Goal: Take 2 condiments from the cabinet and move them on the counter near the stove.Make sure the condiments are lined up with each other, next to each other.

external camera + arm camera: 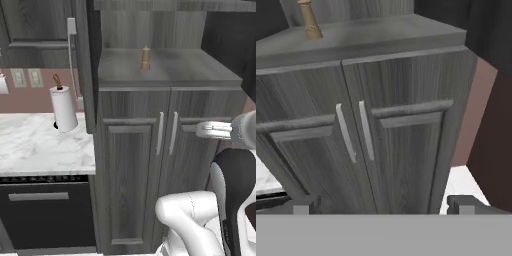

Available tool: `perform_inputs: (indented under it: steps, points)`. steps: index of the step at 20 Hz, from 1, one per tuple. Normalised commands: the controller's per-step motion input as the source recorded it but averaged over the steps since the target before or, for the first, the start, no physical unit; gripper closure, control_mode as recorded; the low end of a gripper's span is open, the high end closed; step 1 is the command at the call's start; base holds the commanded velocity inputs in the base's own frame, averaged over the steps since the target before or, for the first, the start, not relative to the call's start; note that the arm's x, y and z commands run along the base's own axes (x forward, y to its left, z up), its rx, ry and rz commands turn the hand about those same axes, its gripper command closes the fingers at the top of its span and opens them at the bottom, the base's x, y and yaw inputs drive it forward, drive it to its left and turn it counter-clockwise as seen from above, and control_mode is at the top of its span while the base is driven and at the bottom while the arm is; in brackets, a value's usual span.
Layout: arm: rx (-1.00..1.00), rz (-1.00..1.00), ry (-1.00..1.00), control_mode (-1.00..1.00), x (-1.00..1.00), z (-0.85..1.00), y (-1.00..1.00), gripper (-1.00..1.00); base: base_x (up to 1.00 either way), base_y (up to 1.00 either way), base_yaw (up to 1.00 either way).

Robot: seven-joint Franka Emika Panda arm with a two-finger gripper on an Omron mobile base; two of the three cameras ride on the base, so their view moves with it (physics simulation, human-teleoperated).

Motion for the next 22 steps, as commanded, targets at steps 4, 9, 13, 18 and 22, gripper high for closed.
perform_inputs:
  steps: [4,9,13,18,22]
  points:
    - [0.0,0.0,0.0,1.0,0.0,0.0,0.0,-1.0,0.64,0.0,0.16]
    - [0.0,0.0,0.0,1.0,0.0,0.0,0.0,-1.0,0.54,0.0,0.12]
    - [0.0,0.0,0.0,1.0,0.0,0.0,0.0,-1.0,0.41,0.0,0.07]
    - [0.0,0.0,0.0,1.0,0.0,0.0,0.0,-1.0,0.26,0.0,0.01]
    - [0.0,0.0,0.0,1.0,0.0,0.0,0.0,-1.0,0.09,0.0,0.0]
